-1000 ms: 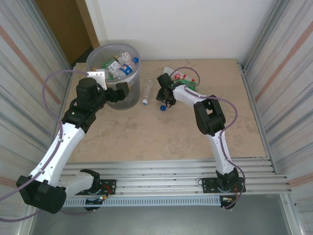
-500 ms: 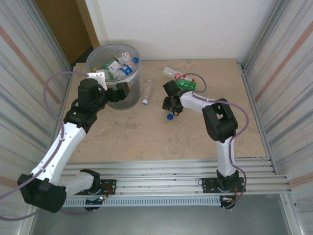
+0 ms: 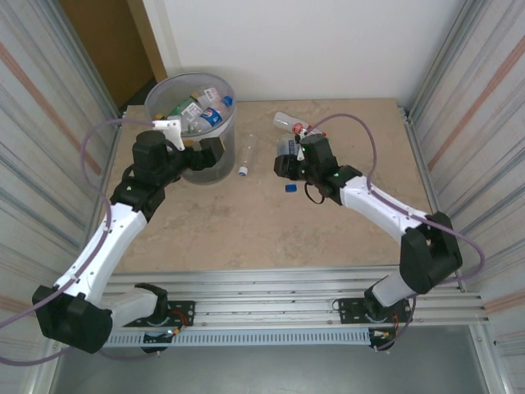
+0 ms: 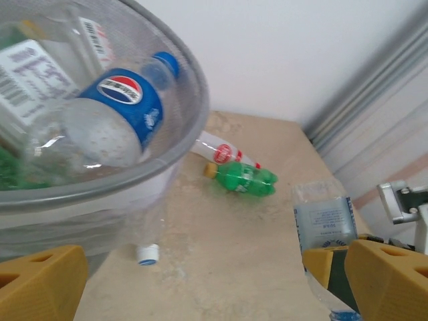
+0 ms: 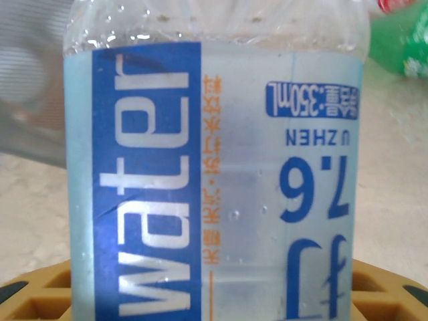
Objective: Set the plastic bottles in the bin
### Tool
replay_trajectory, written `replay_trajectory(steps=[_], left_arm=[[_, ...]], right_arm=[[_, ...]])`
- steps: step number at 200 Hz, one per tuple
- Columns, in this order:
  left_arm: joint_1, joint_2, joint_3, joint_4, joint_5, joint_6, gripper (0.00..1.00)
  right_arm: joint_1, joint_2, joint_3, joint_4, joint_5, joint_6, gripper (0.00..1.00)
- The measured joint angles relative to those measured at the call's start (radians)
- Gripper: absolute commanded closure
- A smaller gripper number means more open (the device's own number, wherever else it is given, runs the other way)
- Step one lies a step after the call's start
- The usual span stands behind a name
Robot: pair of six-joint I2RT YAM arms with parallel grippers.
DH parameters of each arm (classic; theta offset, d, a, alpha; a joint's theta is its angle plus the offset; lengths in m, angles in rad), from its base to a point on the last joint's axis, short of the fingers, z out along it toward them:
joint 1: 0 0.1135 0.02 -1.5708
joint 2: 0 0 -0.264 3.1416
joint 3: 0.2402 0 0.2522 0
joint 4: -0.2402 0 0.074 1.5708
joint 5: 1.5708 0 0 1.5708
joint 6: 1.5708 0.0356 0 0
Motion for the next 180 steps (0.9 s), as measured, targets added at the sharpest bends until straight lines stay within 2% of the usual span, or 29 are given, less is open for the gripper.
replay_trajectory(steps=[63, 95, 170, 180], left_arm=[[-0.107, 0.128, 0.075, 0.079, 0.23, -0.047, 0.01], [-0.166, 0.179, 0.137, 0.089, 0.286, -0.048, 0.01], [-0.175, 0.255, 0.143, 0.221, 0.393, -0.124, 0.01], [-0.175, 0.259, 0.143, 0.23, 0.4, -0.13, 0.05]], right_arm=[[0.065, -0.114, -0.032, 0.164, -0.051, -0.141, 0.58], [0.084, -0.13, -0.032, 0.232, -0.075, -0.182, 0.58], [0.146, -0.13, -0.02, 0.268, -0.098, -0.251, 0.57], [0.148, -0.13, -0.011, 0.267, -0.098, -0.259, 0.57]])
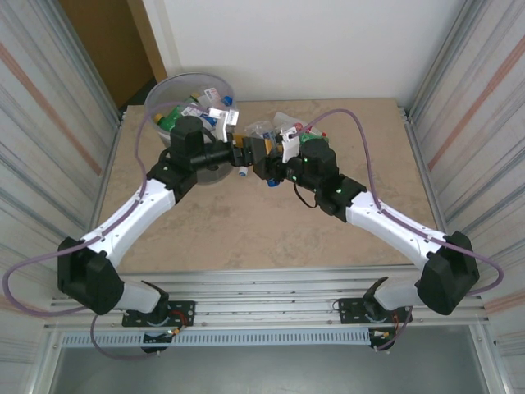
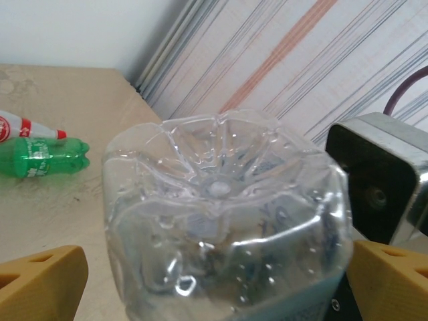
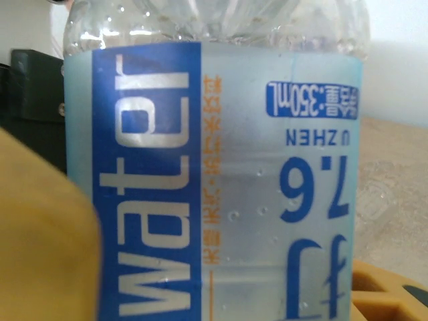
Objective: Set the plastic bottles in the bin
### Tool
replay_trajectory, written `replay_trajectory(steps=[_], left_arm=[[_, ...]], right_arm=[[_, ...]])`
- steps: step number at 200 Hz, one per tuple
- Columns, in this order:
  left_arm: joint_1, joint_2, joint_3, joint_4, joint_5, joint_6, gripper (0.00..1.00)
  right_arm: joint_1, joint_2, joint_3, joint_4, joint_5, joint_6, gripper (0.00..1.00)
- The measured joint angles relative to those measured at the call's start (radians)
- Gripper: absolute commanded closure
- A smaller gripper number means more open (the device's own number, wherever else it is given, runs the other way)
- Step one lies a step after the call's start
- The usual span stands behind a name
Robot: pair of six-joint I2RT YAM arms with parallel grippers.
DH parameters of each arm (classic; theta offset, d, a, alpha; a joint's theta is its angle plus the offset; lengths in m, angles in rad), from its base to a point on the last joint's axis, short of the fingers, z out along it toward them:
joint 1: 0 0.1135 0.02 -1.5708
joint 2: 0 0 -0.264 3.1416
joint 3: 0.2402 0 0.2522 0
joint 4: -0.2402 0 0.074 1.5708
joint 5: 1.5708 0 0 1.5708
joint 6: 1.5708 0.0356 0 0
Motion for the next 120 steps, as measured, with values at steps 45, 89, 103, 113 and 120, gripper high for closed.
replay_trajectory(steps=[45, 89, 103, 113, 120], left_arm=[[0.002, 0.004, 0.022, 0.022, 0.008, -0.024, 0.37], [0.008, 0.008, 0.027, 0.022, -0.003, -0.023, 0.74], [0.009, 0.008, 0.029, 0.019, -0.006, -0.021, 0.8], [0.009, 0.008, 0.036, 0.003, -0.017, -0.014, 0.84], [0.009, 0.008, 0.046, -0.008, -0.022, -0.005, 0.87]], right_arm=[[0.011, 0.023, 0.044, 0.0, 0.0, -0.027, 0.56], [0.013, 0.044, 0.071, -0.014, 0.011, -0.043, 0.5], [0.013, 0.046, 0.073, -0.016, 0.012, -0.044, 0.36], [0.013, 0.046, 0.074, -0.021, 0.021, -0.049, 0.21], [0.013, 0.046, 0.075, -0.027, 0.023, -0.054, 0.14]])
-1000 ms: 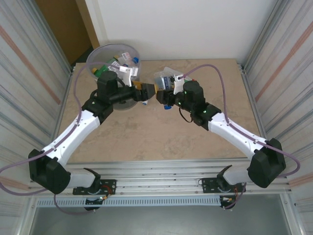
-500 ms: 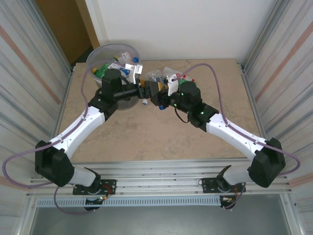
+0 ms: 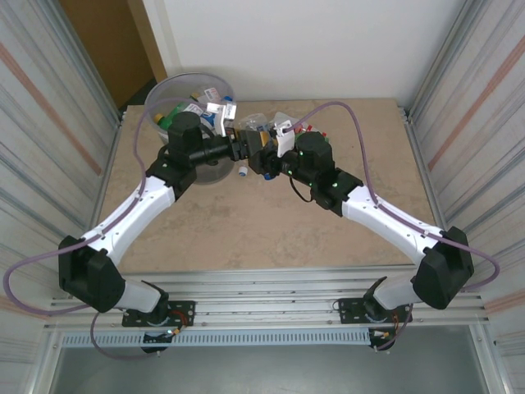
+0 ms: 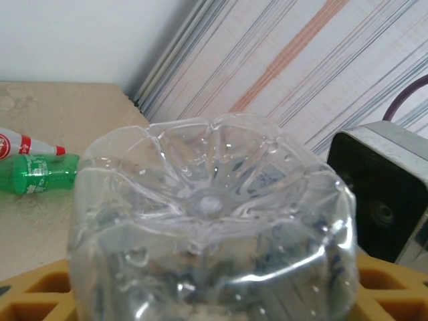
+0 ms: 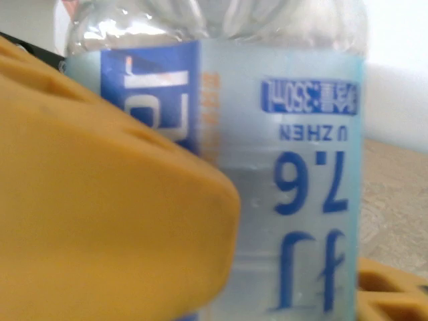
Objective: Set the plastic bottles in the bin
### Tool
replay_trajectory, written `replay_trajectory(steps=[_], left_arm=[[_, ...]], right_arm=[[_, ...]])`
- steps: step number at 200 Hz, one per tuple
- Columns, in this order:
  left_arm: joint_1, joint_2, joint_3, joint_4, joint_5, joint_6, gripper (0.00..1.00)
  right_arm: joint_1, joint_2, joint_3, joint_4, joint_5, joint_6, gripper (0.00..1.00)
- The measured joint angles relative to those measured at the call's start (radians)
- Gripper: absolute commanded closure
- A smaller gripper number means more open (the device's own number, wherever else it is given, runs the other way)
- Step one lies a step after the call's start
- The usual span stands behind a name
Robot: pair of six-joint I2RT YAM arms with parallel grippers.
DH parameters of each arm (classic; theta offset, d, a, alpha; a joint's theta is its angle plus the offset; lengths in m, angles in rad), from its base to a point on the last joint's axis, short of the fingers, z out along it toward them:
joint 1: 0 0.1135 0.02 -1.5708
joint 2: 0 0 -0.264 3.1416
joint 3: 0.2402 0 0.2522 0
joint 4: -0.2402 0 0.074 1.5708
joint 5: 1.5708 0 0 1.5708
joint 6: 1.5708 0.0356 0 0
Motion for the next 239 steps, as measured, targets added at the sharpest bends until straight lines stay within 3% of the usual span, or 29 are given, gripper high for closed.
replay_trajectory(steps=[39, 77, 136, 193, 239], left_arm=[[-0.001, 0.0, 0.118, -0.151, -0.069, 0.115, 0.93], [0.063, -0.002, 0.285, -0.322, -0.201, 0.259, 0.93], [0.195, 0.048, 0.558, -0.549, -0.502, 0.478, 0.93], [0.204, 0.241, 0.694, -0.623, -0.814, 0.692, 0.93], [0.202, 0.328, 0.705, -0.608, -0.971, 0.811, 0.91]], right_arm=[[0.02, -0.008, 0.006, -0.007, 0.016, -0.007, 0.0], [0.02, -0.096, -0.037, -0.014, 0.094, -0.005, 0.02], [0.013, -0.207, -0.105, -0.062, 0.212, 0.031, 0.02], [-0.008, -0.223, -0.146, -0.114, 0.246, 0.073, 0.02], [-0.017, -0.241, -0.154, -0.131, 0.245, 0.08, 0.02]])
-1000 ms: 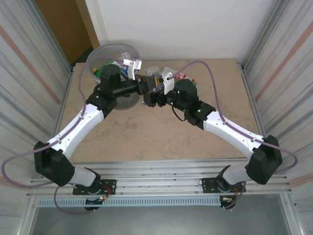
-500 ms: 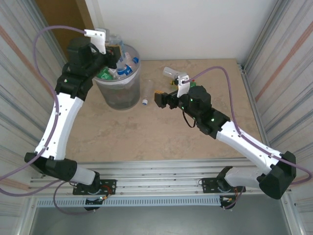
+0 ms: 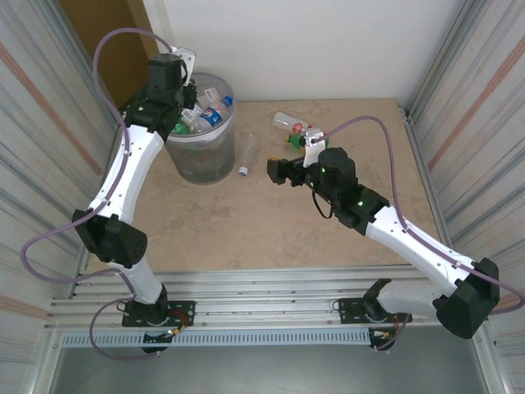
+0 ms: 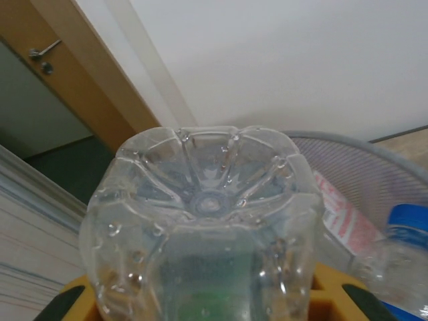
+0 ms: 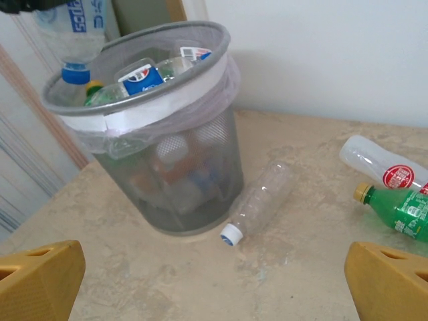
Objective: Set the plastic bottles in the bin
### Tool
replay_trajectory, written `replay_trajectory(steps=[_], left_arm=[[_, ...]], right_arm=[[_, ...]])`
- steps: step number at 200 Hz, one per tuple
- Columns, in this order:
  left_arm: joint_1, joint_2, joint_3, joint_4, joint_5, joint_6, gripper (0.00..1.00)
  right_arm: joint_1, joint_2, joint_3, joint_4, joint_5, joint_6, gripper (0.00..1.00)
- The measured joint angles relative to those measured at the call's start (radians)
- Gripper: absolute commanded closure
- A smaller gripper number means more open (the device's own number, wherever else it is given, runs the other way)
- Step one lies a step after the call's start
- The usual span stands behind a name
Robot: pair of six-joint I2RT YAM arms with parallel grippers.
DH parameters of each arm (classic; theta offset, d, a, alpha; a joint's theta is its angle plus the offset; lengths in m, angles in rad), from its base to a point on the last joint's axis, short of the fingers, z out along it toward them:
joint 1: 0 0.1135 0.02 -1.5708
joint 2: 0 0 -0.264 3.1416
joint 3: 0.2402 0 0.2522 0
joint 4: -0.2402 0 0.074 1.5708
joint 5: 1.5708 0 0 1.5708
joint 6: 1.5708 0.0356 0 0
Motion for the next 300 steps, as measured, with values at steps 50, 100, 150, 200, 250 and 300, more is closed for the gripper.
replay_trajectory(steps=[50, 100, 150, 200, 250, 300], left_arm=[[-0.08, 0.014, -0.02, 0.146, -0.212, 0.178, 0.91], [-0.129, 0.018, -0.097, 0.262, -0.337, 0.258, 0.91], [-0.123, 0.054, -0.154, 0.362, -0.402, 0.277, 0.92], [-0.091, 0.148, -0.148, 0.406, -0.411, 0.282, 0.92], [-0.049, 0.202, -0.119, 0.435, -0.423, 0.319, 0.88], [-0.036, 0.22, -0.089, 0.425, -0.427, 0.354, 0.74]], right_arm=[[-0.006, -0.009, -0.018, 0.0, -0.001, 0.008, 0.02], [-0.017, -0.016, -0.027, -0.002, -0.005, 0.022, 0.02], [-0.026, -0.026, -0.042, -0.003, -0.008, 0.023, 0.02], [-0.026, -0.026, -0.043, -0.008, -0.008, 0.031, 0.02], [-0.032, -0.026, -0.056, -0.021, -0.008, 0.048, 0.02], [-0.033, -0.023, -0.058, -0.031, -0.009, 0.049, 0.02]])
